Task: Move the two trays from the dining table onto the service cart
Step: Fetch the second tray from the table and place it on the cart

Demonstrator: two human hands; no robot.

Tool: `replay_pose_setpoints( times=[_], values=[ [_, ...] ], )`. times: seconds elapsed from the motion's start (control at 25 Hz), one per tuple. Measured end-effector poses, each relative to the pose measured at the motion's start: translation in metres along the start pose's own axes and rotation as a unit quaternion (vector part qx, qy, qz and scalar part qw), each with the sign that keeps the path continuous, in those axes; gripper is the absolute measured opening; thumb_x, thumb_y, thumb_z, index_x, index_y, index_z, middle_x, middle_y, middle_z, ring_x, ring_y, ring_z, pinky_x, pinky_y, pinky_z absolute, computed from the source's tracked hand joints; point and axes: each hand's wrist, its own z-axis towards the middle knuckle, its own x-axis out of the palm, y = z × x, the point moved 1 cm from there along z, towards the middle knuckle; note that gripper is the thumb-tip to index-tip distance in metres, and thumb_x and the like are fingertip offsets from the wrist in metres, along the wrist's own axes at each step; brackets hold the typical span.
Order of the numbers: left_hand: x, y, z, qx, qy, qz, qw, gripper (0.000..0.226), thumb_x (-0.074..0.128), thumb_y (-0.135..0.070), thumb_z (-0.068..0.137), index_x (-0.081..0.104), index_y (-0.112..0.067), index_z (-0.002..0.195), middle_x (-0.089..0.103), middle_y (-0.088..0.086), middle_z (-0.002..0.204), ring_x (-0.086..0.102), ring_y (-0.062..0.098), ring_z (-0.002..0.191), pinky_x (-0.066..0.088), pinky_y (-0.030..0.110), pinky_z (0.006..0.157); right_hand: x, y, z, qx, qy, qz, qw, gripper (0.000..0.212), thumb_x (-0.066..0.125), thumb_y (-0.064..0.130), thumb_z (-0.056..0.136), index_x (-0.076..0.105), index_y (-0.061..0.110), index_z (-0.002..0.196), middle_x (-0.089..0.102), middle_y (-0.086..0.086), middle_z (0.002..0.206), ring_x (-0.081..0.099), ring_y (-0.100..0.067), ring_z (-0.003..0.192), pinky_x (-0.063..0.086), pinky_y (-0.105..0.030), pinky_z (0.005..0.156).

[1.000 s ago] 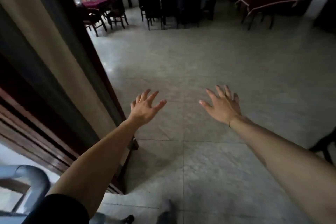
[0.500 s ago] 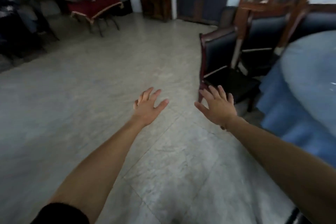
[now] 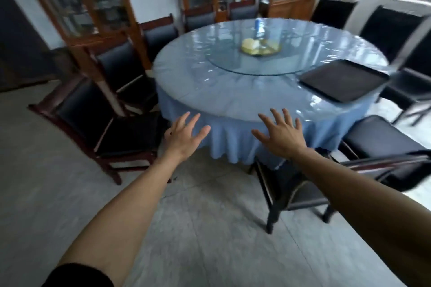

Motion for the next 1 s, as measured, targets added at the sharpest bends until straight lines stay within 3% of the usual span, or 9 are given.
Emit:
replay_pose_setpoints(
  times=[0.2, 0.4, 0.6, 1.0],
  values=[
    [0.076, -0.105, 0.057, 0.137, 0.071, -0.001, 0.988, 0.079, 0.034, -0.073, 0.08, 0.04, -0.033, 0.147, 0.026, 0.005, 0.161, 0.022, 0.026, 0.146, 0.017, 0.046, 0.115, -0.023, -0.118, -0.049, 0.177, -0.029, -0.003, 0.984, 0.071, 0.027, 0.073, 0.09, 0.023, 0.038, 0.152, 0.011, -0.002, 0.165, -0.002, -0.03, 0.151, 0.008, -0.062, 0.116],
    [0.139, -0.179, 0.088, 0.197, 0.107, 0.013, 0.974, 0.069, 0.042, -0.072, 0.088, 0.038, -0.038, 0.147, 0.026, 0.001, 0.161, 0.023, 0.025, 0.145, 0.019, 0.049, 0.113, -0.028, -0.199, -0.07, 0.25, -0.04, -0.005, 0.967, 0.071, 0.022, 0.075, 0.089, 0.024, 0.039, 0.15, 0.012, -0.003, 0.164, -0.001, -0.031, 0.151, 0.01, -0.065, 0.115],
    [0.168, -0.233, 0.124, 0.198, 0.119, 0.012, 0.973, 0.082, 0.029, -0.078, 0.077, 0.037, -0.039, 0.148, 0.024, -0.001, 0.161, 0.021, 0.024, 0.145, 0.017, 0.046, 0.114, -0.033, -0.263, -0.045, 0.266, -0.05, 0.015, 0.962, 0.075, 0.017, 0.078, 0.085, 0.025, 0.039, 0.149, 0.014, -0.004, 0.164, 0.001, -0.032, 0.15, 0.012, -0.066, 0.114],
    [0.206, -0.275, 0.222, 0.147, 0.142, -0.03, 0.978, 0.082, 0.03, -0.078, 0.075, 0.039, -0.039, 0.146, 0.025, -0.002, 0.161, 0.018, 0.021, 0.146, 0.016, 0.049, 0.114, -0.037, -0.334, 0.034, 0.295, -0.061, 0.061, 0.952, 0.083, 0.011, 0.083, 0.078, 0.023, 0.04, 0.149, 0.017, -0.004, 0.163, 0.008, -0.031, 0.15, 0.016, -0.064, 0.114]
  ],
)
